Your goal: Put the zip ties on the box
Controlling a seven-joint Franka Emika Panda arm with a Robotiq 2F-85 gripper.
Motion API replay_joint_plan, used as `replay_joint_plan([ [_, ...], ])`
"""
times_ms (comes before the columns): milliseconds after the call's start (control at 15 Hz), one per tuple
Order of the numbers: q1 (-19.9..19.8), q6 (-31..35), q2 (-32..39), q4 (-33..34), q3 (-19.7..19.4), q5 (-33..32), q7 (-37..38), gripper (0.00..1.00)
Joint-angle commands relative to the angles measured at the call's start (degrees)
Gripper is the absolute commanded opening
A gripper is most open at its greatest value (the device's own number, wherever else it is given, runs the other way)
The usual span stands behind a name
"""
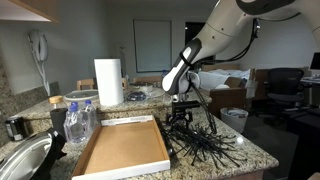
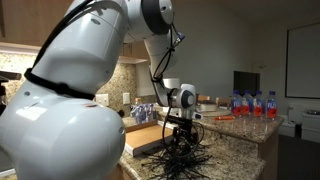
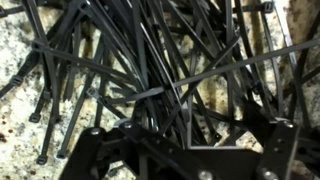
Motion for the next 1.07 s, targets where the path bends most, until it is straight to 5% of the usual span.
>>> replay_joint_plan([
  [0,-1.4,0.8,-4.7,-5.0,0.4,1.3,-0.6,1.00],
  [1000,0.0,9.2,-3.1,-9.4,-1.5,-2.8,2.5,1.00],
])
